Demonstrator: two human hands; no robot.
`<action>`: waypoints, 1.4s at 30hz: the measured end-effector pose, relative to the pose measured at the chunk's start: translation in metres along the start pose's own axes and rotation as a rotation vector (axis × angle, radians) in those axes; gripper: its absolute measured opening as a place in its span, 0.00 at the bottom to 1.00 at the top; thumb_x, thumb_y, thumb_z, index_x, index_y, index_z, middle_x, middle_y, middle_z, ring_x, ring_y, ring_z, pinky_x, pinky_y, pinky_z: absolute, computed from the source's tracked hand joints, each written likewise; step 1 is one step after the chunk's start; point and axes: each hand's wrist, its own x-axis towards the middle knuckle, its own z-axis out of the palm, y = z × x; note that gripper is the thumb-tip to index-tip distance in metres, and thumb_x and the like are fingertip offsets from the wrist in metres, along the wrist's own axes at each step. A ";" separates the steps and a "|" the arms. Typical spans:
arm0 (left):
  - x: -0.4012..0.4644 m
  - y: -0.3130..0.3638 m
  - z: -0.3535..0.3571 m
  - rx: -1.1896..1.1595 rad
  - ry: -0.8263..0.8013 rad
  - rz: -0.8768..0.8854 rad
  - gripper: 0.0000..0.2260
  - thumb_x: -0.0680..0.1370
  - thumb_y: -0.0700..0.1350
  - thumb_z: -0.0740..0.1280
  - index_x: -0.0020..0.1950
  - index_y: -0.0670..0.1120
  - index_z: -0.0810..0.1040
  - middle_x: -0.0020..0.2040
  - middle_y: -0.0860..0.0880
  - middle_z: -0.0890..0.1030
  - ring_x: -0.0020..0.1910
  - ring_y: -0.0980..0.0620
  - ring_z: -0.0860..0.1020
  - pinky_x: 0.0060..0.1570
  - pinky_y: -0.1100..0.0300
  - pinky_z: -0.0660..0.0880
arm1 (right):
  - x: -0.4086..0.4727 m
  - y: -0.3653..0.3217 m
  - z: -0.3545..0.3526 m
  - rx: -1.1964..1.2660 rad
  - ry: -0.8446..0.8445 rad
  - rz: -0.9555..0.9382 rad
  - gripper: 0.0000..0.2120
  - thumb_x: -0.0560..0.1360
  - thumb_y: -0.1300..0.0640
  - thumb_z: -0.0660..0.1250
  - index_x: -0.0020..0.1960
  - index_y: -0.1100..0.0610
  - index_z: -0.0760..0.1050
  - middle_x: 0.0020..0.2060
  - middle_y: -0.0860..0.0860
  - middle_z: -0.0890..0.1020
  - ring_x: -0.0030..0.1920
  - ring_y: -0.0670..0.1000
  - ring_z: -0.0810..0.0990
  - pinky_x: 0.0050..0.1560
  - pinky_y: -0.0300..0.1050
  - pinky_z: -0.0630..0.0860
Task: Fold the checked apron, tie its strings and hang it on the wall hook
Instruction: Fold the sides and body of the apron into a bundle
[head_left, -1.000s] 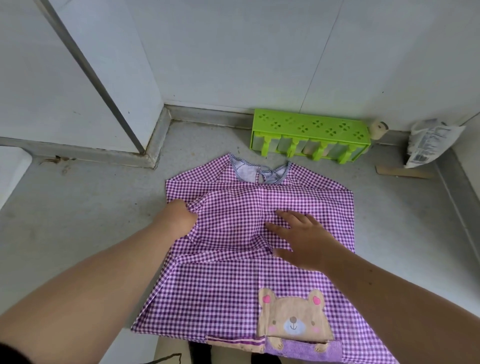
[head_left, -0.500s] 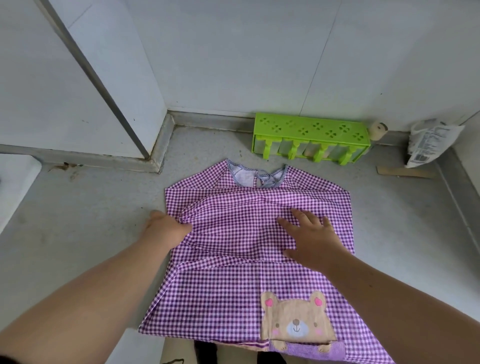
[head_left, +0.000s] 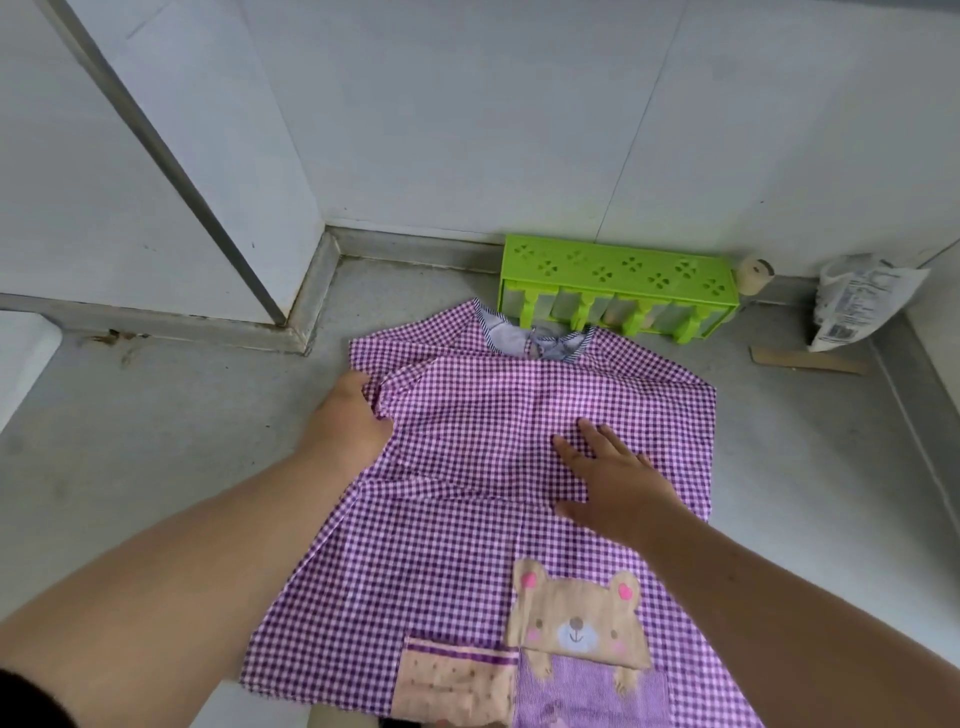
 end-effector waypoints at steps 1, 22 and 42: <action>-0.002 0.000 -0.002 0.021 -0.018 -0.013 0.33 0.75 0.52 0.73 0.78 0.49 0.66 0.71 0.45 0.76 0.66 0.41 0.78 0.67 0.41 0.76 | 0.005 0.003 -0.004 0.000 -0.002 0.006 0.45 0.77 0.30 0.63 0.83 0.37 0.40 0.83 0.46 0.36 0.83 0.52 0.38 0.79 0.65 0.51; -0.097 -0.059 0.017 0.400 -0.210 -0.316 0.49 0.68 0.75 0.71 0.77 0.44 0.64 0.74 0.42 0.73 0.69 0.40 0.77 0.67 0.43 0.76 | -0.082 -0.102 0.053 -0.220 -0.030 -0.274 0.42 0.81 0.39 0.62 0.83 0.46 0.39 0.83 0.56 0.39 0.83 0.62 0.41 0.80 0.66 0.47; -0.169 -0.159 -0.019 0.031 -0.518 -0.067 0.17 0.80 0.56 0.65 0.66 0.51 0.78 0.62 0.51 0.82 0.58 0.48 0.82 0.61 0.49 0.80 | -0.106 -0.126 0.073 -0.080 -0.020 -0.071 0.49 0.75 0.34 0.69 0.84 0.42 0.41 0.84 0.48 0.40 0.83 0.57 0.42 0.78 0.64 0.60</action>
